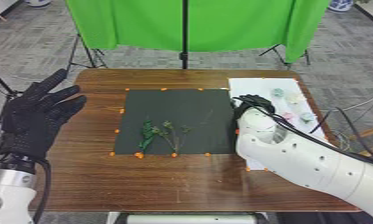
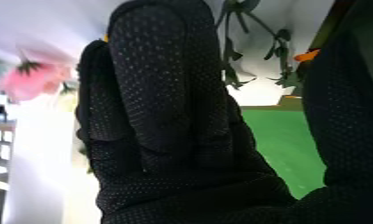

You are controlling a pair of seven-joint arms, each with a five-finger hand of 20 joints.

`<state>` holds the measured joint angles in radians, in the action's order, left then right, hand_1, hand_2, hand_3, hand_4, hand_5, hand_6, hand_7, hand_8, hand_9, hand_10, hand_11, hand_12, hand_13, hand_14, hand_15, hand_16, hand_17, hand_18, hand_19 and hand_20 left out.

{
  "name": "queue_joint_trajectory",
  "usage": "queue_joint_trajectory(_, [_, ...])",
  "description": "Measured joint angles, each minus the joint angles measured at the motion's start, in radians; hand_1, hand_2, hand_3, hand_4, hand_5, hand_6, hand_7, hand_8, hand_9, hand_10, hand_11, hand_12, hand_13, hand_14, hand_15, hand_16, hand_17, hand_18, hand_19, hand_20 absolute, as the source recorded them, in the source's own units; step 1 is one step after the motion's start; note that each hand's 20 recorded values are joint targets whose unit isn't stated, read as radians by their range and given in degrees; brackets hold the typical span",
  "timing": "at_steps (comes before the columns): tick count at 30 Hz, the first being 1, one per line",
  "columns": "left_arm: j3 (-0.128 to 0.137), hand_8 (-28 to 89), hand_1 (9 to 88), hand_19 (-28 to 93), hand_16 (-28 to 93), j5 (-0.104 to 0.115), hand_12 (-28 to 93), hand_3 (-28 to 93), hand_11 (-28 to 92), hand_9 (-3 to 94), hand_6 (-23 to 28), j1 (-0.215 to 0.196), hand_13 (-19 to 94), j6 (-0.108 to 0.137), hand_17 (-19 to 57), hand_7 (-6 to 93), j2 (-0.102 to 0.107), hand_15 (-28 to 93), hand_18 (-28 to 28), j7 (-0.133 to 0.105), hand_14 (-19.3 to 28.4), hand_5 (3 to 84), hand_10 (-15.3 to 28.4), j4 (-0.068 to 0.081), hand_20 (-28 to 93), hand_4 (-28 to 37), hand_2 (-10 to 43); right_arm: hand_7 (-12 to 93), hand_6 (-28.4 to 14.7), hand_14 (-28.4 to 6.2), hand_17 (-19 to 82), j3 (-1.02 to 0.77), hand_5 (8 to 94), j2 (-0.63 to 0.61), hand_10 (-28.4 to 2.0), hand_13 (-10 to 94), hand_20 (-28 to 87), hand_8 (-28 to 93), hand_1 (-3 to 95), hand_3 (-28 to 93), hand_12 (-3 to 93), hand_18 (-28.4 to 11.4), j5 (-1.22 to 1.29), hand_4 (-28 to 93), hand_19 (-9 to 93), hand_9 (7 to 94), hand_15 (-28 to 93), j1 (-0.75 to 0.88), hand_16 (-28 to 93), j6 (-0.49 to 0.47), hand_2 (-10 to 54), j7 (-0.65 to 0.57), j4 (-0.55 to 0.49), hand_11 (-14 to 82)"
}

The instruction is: Arrange flowers

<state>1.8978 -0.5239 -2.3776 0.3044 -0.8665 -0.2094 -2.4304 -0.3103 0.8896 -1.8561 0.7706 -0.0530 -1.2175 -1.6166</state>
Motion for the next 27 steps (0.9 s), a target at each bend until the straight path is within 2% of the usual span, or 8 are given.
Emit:
queue_joint_trajectory(2, [-0.002, -10, 20.9, 58, -11, 0.000, 11, 77, 28, 30.5, 7.9, 0.000, 23, 0.000, -9.8, 14.5, 0.000, 55, 24.5, -0.003, 28.2, 32.4, 20.0, 0.000, 10, -28.3, 9.4, 14, -3.5, -8.2, 48, 0.025, 63.2, 0.006, -14.4, 84, -7, -11, 35.5, 71, 16.8, -21.3, -0.020, -25, 93, 83.8, 53, -0.018, 15, 0.006, -8.5, 0.004, 0.018, 28.9])
queue_joint_trajectory(4, [-0.002, -10, 20.9, 58, -11, 0.000, 11, 77, 28, 30.5, 7.9, 0.000, 23, 0.000, -9.8, 14.6, 0.000, 55, 24.5, -0.005, 28.2, 32.4, 20.1, 0.000, 11, -28.3, 9.4, 17, -1.3, -7.6, 48, 0.042, 70.2, 0.010, -13.3, 84, -8, -11, 39.9, 72, 17.1, -20.5, -0.039, -27, 93, 85.1, 53, -0.028, 15, 0.021, -9.4, 0.009, 0.029, 28.8])
queue_joint_trajectory(6, [-0.002, -10, 20.8, 58, -11, 0.000, 11, 77, 28, 30.5, 7.9, 0.000, 23, -0.001, -9.8, 14.6, 0.000, 55, 24.5, -0.006, 28.2, 32.4, 20.1, 0.000, 11, -28.3, 9.4, 18, -0.5, -6.7, 48, 0.063, 75.7, 0.011, -12.1, 85, -9, -1, 45.7, 69, 17.3, -19.9, -0.053, -28, 93, 86.5, 53, -0.035, 16, 0.047, -9.5, 0.013, 0.036, 28.9])
queue_joint_trajectory(10, [-0.002, -10, 20.9, 58, -11, 0.000, 11, 77, 28, 30.4, 7.9, 0.001, 23, -0.003, -9.8, 14.6, 0.001, 55, 24.5, -0.006, 28.3, 32.4, 20.0, 0.002, 11, -28.3, 9.5, 20, 0.9, -5.4, 47, 0.109, 84.1, 0.012, -9.3, 86, -6, 3, 51.6, 66, 22.6, -19.6, -0.083, -28, 93, 89.4, 52, -0.049, 17, 0.108, -9.5, 0.020, 0.051, 25.4])
queue_joint_trajectory(20, [-0.003, -10, 21.0, 58, -11, 0.001, 11, 77, 28, 30.6, 7.9, 0.007, 23, -0.008, -9.8, 14.7, 0.002, 55, 24.5, -0.003, 28.3, 32.5, 20.2, 0.006, 11, -28.3, 9.5, 22, 0.3, -4.3, 43, 0.102, 86.3, 0.012, -7.9, 87, 0, 6, 53.4, 70, 28.1, -19.3, -0.106, -28, 93, 92.0, 53, -0.037, 18, 0.134, -9.5, 0.042, 0.064, 22.0])
queue_joint_trajectory(27, [-0.008, -10, 20.9, 58, -11, 0.000, 11, 77, 28, 30.5, 7.9, 0.014, 23, -0.010, -9.8, 14.6, 0.002, 55, 24.5, 0.003, 28.0, 32.5, 20.0, 0.009, 11, -28.3, 9.5, 23, -0.9, -4.3, 43, 0.129, 86.6, -0.011, -9.1, 87, 2, 9, 53.0, 73, 28.7, -19.5, -0.129, -28, 93, 92.0, 56, -0.031, 18, 0.259, -9.5, 0.050, 0.061, 24.1])
